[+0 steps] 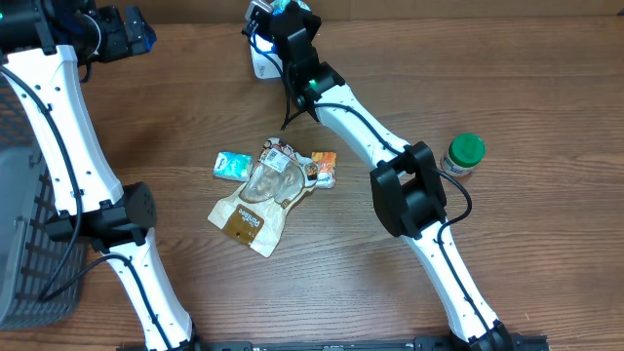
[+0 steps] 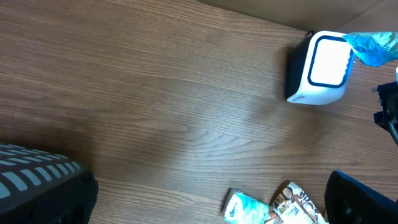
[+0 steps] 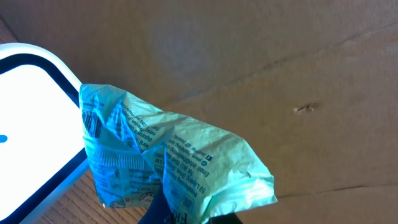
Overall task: Scan the item barcode
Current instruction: 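Lift the wipes pack and hold its barcode under the white scanner, then carry the wipes pack right and release it beside the jar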
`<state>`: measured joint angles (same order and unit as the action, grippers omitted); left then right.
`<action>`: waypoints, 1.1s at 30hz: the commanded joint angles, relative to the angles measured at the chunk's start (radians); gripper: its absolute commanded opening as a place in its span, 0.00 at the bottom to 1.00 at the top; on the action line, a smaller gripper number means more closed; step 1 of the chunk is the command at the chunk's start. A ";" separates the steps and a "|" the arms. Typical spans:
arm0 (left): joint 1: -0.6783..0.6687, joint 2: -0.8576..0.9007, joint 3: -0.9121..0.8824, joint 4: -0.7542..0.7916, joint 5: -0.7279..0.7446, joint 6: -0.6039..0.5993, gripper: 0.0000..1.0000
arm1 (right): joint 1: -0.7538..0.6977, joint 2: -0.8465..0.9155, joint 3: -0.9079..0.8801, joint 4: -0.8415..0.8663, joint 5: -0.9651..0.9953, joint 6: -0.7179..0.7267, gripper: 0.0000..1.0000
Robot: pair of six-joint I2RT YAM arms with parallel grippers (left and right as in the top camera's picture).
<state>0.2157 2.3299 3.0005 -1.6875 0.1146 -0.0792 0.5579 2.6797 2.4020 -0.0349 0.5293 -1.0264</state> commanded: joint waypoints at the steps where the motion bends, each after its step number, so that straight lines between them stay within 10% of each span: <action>1: -0.007 -0.035 0.017 -0.002 -0.007 -0.014 1.00 | 0.015 -0.005 0.019 0.010 0.011 0.001 0.04; 15: -0.006 -0.035 0.017 -0.002 -0.007 -0.014 0.99 | 0.018 -0.348 0.019 -0.254 -0.061 0.516 0.04; 24: -0.007 -0.035 0.017 -0.002 -0.007 -0.014 1.00 | -0.028 -0.666 0.019 -0.900 -0.189 1.167 0.04; 33: -0.007 -0.035 0.017 -0.002 -0.007 -0.014 1.00 | -0.267 -0.680 0.016 -1.439 -0.335 1.456 0.04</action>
<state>0.2157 2.3299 3.0005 -1.6875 0.1146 -0.0792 0.3592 1.9713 2.4248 -1.4239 0.2626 0.2913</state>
